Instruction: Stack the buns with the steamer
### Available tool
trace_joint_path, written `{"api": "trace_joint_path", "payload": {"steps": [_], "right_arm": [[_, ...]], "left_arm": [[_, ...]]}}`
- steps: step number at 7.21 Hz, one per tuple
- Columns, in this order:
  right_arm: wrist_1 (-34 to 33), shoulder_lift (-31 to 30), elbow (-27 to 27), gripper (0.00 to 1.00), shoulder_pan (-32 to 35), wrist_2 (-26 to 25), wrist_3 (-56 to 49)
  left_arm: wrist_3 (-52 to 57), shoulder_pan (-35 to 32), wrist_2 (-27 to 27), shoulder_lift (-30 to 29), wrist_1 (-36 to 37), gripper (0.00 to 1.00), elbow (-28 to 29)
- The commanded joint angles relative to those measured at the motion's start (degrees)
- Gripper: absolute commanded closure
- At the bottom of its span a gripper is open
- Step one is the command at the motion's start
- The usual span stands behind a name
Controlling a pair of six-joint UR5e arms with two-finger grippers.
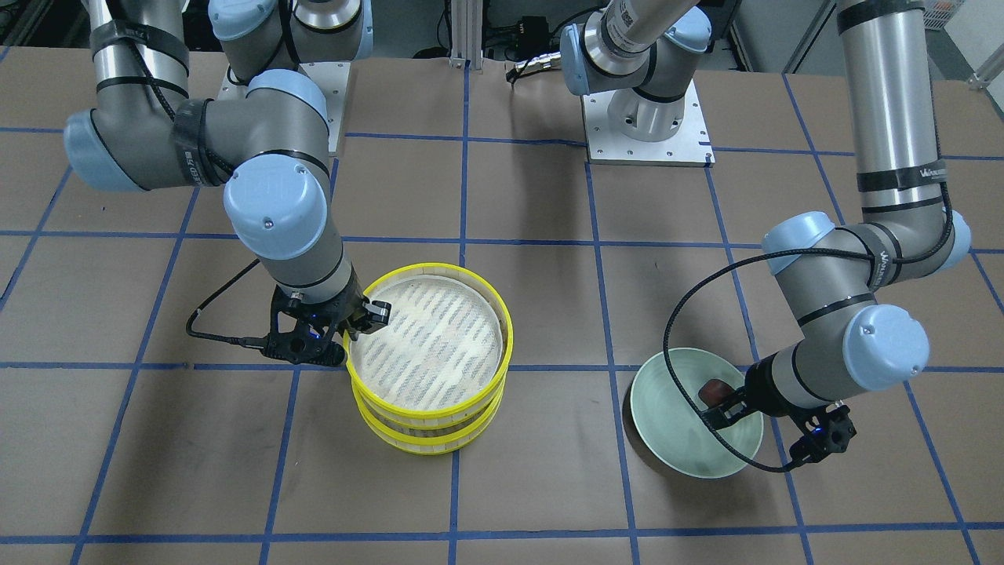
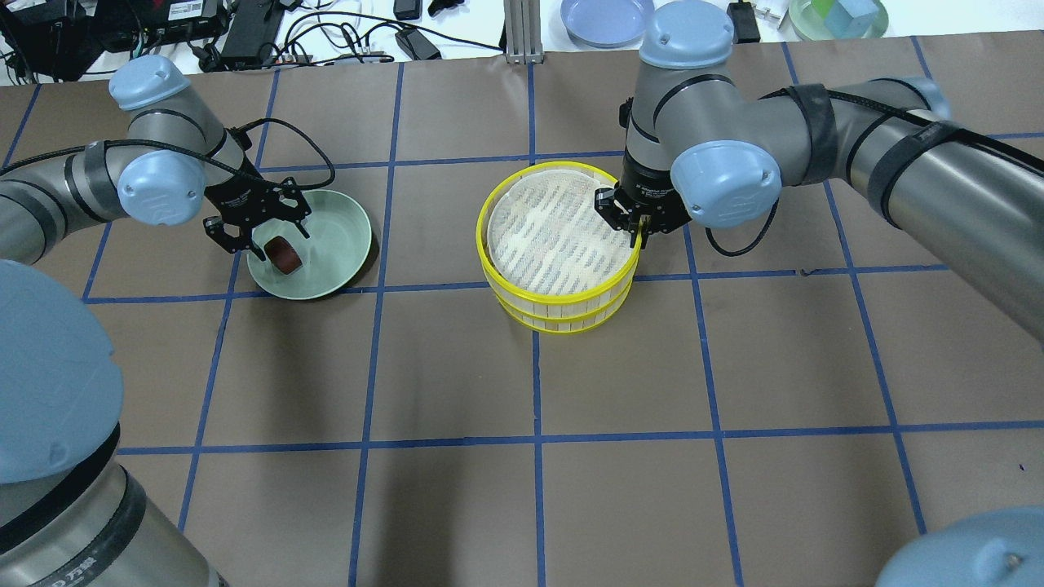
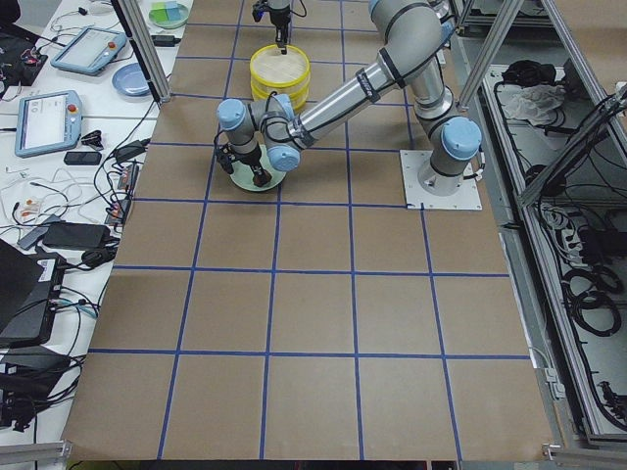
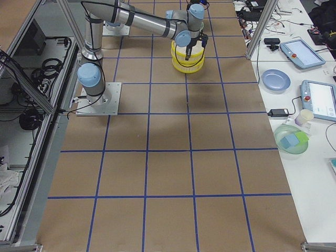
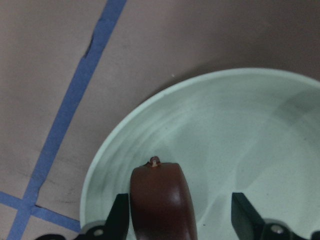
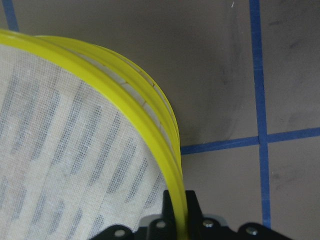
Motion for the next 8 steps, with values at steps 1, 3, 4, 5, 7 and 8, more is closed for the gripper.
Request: {"api": "trace_joint_path", "payload": {"steps": [1, 3, 4, 5, 7, 8], "right_arm": [[-0.44, 0.2, 0.09, 0.95, -0.04, -0.19, -0.13], [-0.44, 0.29, 0.18, 0.95, -0.13, -0.28, -0.22], [-0.44, 0.29, 0.18, 0.94, -0.22, -0.28, -0.22], [-0.44, 0.29, 0.18, 0.92, -0.3, -0.28, -0.39], [-0.53, 0.73, 0.18, 0.68, -0.39, -0.28, -0.22], [-0.61, 0.73, 0.18, 0.64, -0.31, -0.19, -0.13]], "left_arm": [[0.44, 0.0, -1.58, -0.16, -0.56, 1.0, -0.27], [0.1, 0.0, -1.6, 0.27, 0.14, 1.0, 0.6], [-0.43, -0.79, -1.68, 1.67, 0.06, 1.0, 1.13], [-0.69, -2.36, -1.6, 3.16, -0.38, 1.0, 2.01], [-9.96, -8.5, -1.68, 5.98, -0.47, 1.0, 2.54], [-13.58, -11.23, -2.64, 7.56, -0.47, 1.0, 2.54]]}}
